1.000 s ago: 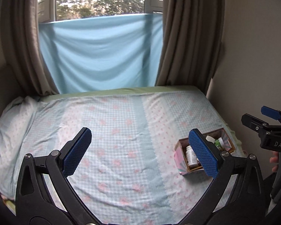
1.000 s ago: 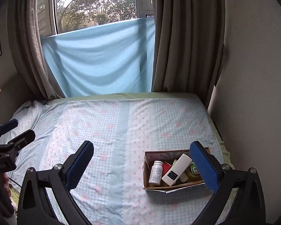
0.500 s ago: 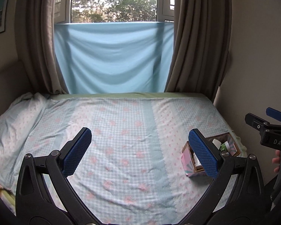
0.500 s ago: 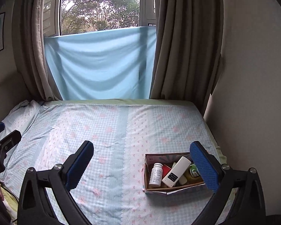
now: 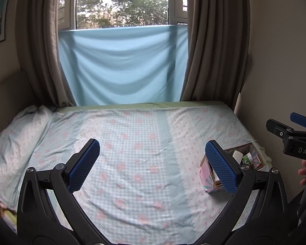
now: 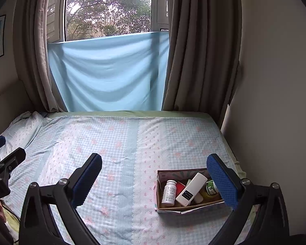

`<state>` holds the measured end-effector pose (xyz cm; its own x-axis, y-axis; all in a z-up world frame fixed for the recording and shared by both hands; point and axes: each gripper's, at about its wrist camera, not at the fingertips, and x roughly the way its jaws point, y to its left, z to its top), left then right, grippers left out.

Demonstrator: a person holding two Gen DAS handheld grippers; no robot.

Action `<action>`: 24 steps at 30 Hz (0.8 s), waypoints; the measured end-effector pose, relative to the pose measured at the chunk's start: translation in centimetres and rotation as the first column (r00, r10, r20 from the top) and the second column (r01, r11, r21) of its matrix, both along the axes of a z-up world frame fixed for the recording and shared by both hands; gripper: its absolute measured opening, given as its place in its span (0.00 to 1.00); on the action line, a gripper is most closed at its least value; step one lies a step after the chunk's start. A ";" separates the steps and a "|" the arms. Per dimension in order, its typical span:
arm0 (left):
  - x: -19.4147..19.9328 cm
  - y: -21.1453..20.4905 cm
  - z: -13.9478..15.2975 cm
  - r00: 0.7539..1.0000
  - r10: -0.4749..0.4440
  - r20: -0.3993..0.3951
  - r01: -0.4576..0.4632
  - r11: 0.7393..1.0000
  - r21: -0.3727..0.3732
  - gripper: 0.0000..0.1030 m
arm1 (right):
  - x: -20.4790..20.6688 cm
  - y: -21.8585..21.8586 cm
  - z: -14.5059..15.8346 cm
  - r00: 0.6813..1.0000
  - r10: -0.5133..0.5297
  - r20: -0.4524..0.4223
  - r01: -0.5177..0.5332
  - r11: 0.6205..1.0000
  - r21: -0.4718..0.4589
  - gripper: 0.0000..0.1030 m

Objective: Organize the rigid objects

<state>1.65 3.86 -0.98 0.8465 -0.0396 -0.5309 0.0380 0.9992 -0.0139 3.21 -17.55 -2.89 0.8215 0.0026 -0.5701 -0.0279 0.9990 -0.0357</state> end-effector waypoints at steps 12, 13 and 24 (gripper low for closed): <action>0.0 -0.5 0.1 1.000 0.002 0.013 -0.002 1.000 0.011 1.00 | 0.3 0.2 0.1 1.000 0.002 0.004 -0.002 1.000 0.006 0.99; 0.0 -0.5 0.1 1.000 0.002 0.015 -0.002 1.000 0.010 1.00 | 0.3 0.2 0.1 1.000 0.001 0.004 -0.001 1.000 0.006 0.99; 0.0 -0.3 0.6 0.999 -0.001 0.045 0.000 1.000 0.006 1.00 | 0.7 0.2 0.4 1.000 -0.008 0.008 0.008 1.000 0.007 0.99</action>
